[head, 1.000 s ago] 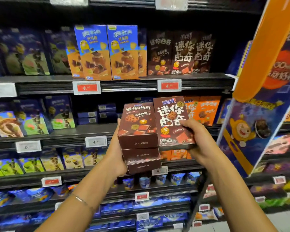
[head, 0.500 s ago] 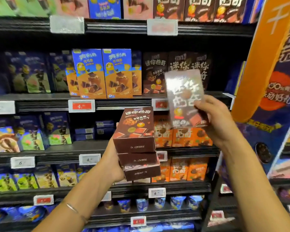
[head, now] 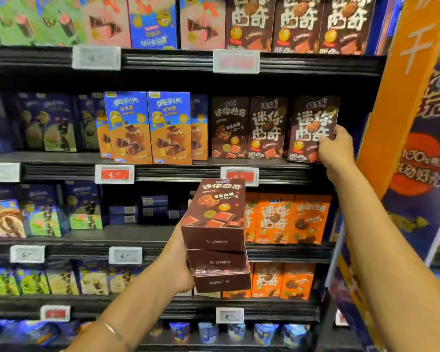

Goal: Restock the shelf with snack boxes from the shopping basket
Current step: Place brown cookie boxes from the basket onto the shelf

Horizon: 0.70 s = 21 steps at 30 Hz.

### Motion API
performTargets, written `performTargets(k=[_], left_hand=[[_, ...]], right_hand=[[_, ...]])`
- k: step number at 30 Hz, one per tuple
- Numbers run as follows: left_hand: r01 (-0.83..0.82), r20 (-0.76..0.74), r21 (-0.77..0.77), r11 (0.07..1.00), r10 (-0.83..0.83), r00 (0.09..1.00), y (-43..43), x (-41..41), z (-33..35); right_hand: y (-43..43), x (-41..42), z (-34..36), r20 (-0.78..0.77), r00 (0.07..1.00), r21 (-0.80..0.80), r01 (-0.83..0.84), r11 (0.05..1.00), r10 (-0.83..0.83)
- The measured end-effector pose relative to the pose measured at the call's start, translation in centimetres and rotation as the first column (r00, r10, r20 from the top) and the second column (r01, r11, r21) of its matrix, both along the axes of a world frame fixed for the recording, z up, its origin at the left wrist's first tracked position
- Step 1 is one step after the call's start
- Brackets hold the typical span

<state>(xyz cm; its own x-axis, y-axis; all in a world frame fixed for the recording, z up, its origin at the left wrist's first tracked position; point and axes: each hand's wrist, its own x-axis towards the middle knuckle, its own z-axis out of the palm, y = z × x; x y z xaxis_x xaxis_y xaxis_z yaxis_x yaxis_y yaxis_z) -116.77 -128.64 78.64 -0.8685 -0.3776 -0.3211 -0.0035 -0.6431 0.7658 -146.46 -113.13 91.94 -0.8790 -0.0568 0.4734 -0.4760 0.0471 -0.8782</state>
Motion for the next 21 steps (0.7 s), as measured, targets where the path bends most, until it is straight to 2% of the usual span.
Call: performTargets(k=[4,10,16,18,20,21], left_hand=[[-0.013,0.011,0.0,1.0,0.013,1.0,0.2,-0.4,0.1],[-0.021,0.0,0.009,1.0,0.021,1.0,0.4,-0.9,0.2],[-0.001,0.005,0.024,1.0,0.001,1.0,0.6,-1.1,0.4],[0.013,-0.003,0.034,0.999,-0.013,1.0,0.7,-1.0,0.6],[0.029,-0.005,0.047,0.998,-0.029,1.0,0.7,-1.0,0.7],[0.024,0.011,0.045,0.999,-0.025,1.0,0.7,-1.0,0.6]], right_hand=[[-0.5,-1.3,0.3,0.046,0.996,0.098,0.073,0.993,-0.078],[-1.2,-1.2,0.0,0.003,0.981,0.24,0.187,0.953,-0.194],[-1.1,-0.2,0.1,0.064,0.984,0.264,0.146,0.953,-0.168],[-0.7,1.5,0.1,-0.001,0.971,0.243,0.231,0.942,-0.238],[-0.3,4.3,-0.5,-0.163,0.93,0.213,0.36,0.908,-0.33],[-0.3,6.1,-1.3,-0.232,0.917,0.183,0.369,0.911,-0.324]])
